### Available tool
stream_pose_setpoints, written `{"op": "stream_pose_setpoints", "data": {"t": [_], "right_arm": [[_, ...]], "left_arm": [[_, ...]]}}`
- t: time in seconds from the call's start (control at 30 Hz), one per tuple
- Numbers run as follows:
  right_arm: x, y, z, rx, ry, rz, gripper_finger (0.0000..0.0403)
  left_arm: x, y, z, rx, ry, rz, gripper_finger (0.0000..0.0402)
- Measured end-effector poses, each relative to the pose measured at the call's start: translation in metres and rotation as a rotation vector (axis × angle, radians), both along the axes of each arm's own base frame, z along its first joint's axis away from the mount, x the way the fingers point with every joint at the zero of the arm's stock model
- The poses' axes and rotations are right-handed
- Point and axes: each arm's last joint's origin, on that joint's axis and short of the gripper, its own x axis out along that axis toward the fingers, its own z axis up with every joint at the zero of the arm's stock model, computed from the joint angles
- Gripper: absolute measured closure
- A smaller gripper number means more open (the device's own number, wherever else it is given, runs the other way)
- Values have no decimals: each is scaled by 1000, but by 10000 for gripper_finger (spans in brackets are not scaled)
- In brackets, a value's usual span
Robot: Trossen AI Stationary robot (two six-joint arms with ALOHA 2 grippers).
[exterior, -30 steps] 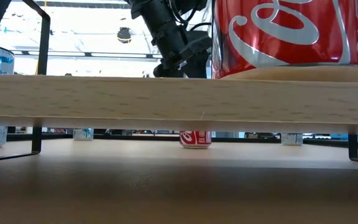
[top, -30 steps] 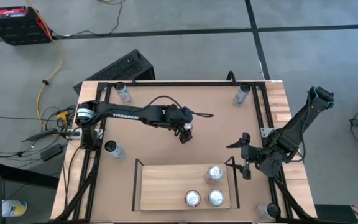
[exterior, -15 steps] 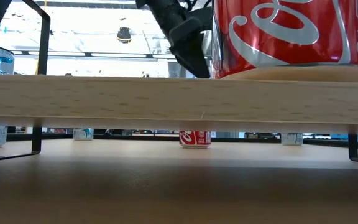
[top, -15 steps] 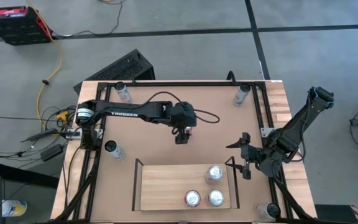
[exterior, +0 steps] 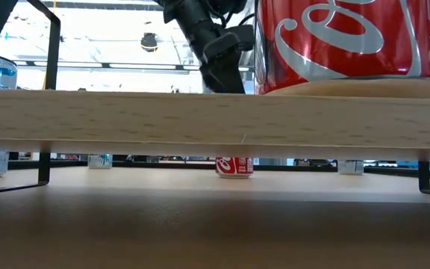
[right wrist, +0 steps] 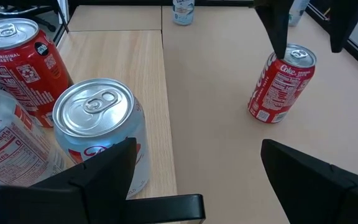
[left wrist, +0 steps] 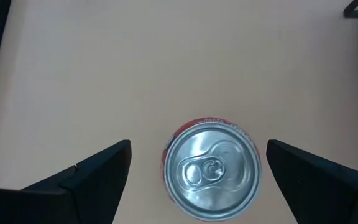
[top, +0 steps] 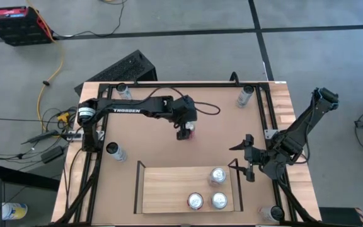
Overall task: Place canned beverage on shelf
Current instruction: Put the red soda can aligned with the other red soda can on the shelf
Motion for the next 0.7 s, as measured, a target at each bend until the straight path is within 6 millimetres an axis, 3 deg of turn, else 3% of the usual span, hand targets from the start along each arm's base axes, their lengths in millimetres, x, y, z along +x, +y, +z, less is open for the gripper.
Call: {"op": "stream_pose_setpoints", "data": {"t": [0.43,0.7], "right_arm": [[0,0,0,1,0,0,33],[0,0,0,3,0,1,33]], "left_arm": [[1,-10,-1,-3,13,-35,43],[9,-9,-29,7,82,-47,43]]}}
